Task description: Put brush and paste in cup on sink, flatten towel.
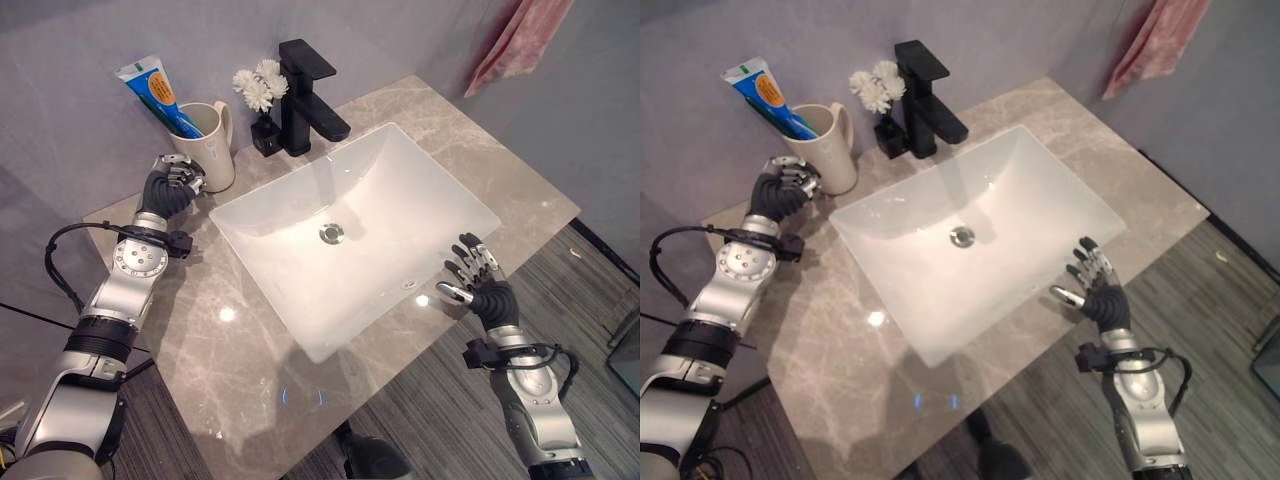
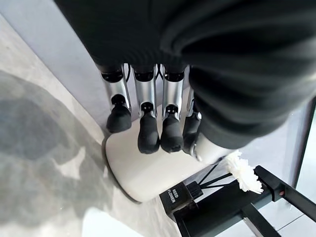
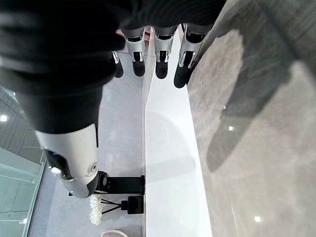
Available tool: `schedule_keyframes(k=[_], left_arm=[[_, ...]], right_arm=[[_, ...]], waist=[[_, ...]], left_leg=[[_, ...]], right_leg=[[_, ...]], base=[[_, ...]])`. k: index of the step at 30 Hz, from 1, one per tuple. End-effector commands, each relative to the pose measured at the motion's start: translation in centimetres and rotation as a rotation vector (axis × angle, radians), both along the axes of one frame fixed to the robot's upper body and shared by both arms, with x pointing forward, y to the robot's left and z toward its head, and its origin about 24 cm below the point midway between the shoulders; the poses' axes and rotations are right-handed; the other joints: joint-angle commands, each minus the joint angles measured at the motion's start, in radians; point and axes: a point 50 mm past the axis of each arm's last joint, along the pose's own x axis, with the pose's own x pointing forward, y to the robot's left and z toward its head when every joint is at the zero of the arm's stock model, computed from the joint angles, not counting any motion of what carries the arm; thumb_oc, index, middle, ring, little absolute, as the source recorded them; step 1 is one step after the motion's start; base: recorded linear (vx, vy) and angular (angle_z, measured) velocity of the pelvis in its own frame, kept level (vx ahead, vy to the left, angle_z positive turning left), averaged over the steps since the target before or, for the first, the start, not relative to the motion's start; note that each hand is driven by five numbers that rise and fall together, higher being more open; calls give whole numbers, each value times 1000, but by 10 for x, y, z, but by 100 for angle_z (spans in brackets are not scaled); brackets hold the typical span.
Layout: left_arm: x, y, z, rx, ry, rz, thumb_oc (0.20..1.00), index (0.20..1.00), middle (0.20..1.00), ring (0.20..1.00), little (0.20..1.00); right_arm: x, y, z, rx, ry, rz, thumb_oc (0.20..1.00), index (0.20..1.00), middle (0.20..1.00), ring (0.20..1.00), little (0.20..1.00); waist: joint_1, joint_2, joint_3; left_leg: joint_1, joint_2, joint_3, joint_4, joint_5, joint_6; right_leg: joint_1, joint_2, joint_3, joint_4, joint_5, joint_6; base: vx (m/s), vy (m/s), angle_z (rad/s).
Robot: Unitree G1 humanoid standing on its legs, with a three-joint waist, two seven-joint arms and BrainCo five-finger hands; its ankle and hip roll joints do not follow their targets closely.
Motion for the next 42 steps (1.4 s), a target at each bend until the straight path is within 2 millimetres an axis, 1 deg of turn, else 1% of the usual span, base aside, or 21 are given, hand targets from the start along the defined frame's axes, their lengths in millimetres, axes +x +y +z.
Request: schedule_keyframes(k=[1,14,20,21,22,27,32,37,39,42], left_arm=[[9,5,43,29,-126,17,200,200,200,200,200],[10,3,46,28,-133,15,200,200,200,200,200],[9,4,45,25,-133,19,200,200,200,200,200],[9,4,44,24,-132,20,482,482,482,482,482],[9,4,43,22,-132,21,1000,1000,1000,1000,1000],[9,0,37,20,-118,7,1000,1000,1000,1000,1000],[8,-5,30,-3,-101,-12,1000,1000,1000,1000,1000],[6,-6,17,-33,-66,-26,1000,1000,1000,1000,1000],[5,-7,15,-35,-62,-28,1000,1000,1000,1000,1000],[0,-5,3,-47,-38,-26,1000,1000,1000,1000,1000]], right_arm=[[-9,-18,18,-36,-88,-35,1000,1000,1000,1000,1000],[-8,-18,20,-31,-95,-32,1000,1000,1000,1000,1000],[-9,-18,16,-32,-79,-31,1000,1000,1000,1000,1000],[-10,-18,15,-33,-75,-31,1000,1000,1000,1000,1000],[-10,-18,15,-33,-73,-31,1000,1000,1000,1000,1000],[-12,-18,11,-29,-56,-34,1000,1000,1000,1000,1000],[-10,-17,12,-26,-60,-32,1000,1000,1000,1000,1000],[-7,-15,13,-24,-58,-26,1000,1000,1000,1000,1000],[-7,-15,13,-26,-57,-25,1000,1000,1000,1000,1000],[-5,-13,12,-31,-50,-23,1000,1000,1000,1000,1000]], waist=[[-15,-2,-19],[-24,-4,-13],[-25,-5,-15],[-24,-5,-17],[-23,-5,-17],[-16,-2,-23],[-9,1,-25],[5,1,-29],[7,1,-31],[22,-1,-36]], left_leg=[[80,26,-63,17,-150,-30],[73,31,-52,19,-151,-32],[77,32,-51,17,-150,-33],[79,32,-51,17,-150,-33],[80,32,-52,17,-150,-33],[95,31,-57,14,-153,-34],[101,27,-63,14,-154,-33],[107,24,-75,13,-154,-34],[108,24,-77,13,-153,-33],[113,23,-83,14,-152,-34]], right_leg=[[-3,-50,-91,14,-81,75],[-18,-45,-81,17,-76,74],[-15,-43,-83,15,-78,73],[-14,-43,-84,15,-79,73],[-12,-43,-85,15,-80,73],[8,-46,-97,12,-85,72],[24,-48,-107,11,-89,70],[40,-53,-124,9,-92,70],[44,-54,-127,8,-93,70],[57,-55,-137,9,-95,68]], base=[[0,0,0],[3,-8,-2],[0,0,0],[0,0,0],[0,0,0],[0,0,0],[0,1,1],[0,0,0],[0,0,0],[-3,-2,2]])
